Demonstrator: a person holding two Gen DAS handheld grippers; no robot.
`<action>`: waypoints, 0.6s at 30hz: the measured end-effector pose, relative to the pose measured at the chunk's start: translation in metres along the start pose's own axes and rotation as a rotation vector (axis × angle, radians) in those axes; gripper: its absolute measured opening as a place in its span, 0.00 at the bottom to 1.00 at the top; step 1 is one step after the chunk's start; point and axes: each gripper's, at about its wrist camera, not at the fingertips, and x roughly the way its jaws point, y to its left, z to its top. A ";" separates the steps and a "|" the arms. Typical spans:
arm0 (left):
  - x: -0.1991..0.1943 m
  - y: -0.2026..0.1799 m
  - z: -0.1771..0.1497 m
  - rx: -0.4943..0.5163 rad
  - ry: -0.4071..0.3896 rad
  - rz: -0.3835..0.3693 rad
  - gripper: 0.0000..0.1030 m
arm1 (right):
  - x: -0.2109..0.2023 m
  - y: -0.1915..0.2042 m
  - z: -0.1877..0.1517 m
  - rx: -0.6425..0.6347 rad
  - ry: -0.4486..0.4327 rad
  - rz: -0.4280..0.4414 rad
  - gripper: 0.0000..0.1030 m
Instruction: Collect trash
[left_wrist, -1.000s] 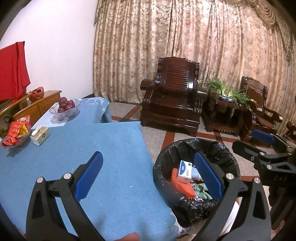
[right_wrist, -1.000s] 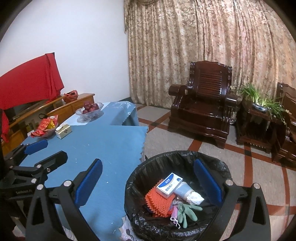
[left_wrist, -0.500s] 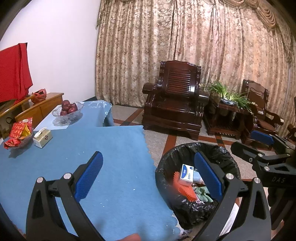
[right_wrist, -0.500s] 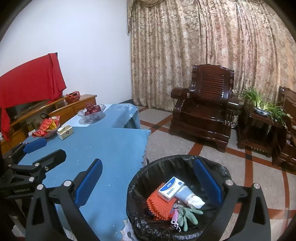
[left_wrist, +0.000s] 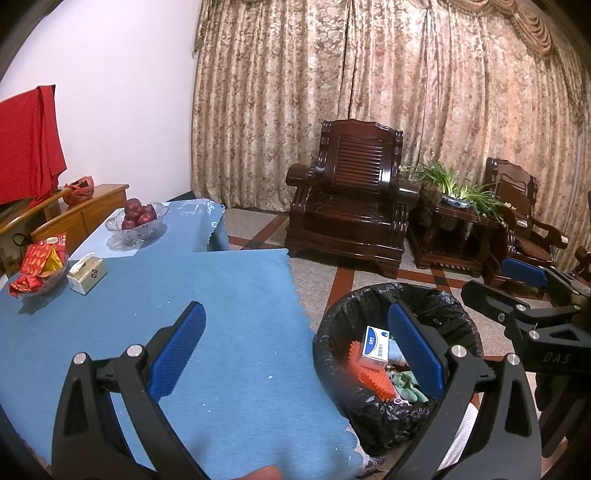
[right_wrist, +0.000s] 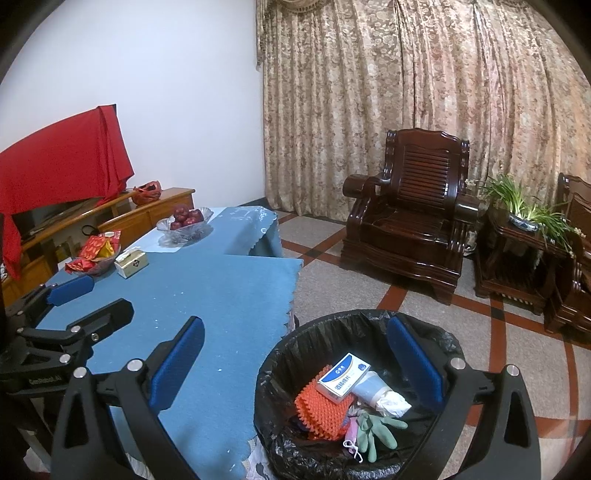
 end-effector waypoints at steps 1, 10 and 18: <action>0.000 0.000 0.000 0.001 0.000 0.001 0.94 | 0.000 0.000 0.000 -0.001 0.000 0.000 0.94; 0.001 0.009 -0.003 -0.002 0.006 0.000 0.94 | 0.000 0.001 0.000 0.000 0.002 0.000 0.94; 0.002 0.010 -0.003 -0.002 0.008 0.001 0.94 | 0.001 0.001 0.000 -0.001 0.004 0.001 0.94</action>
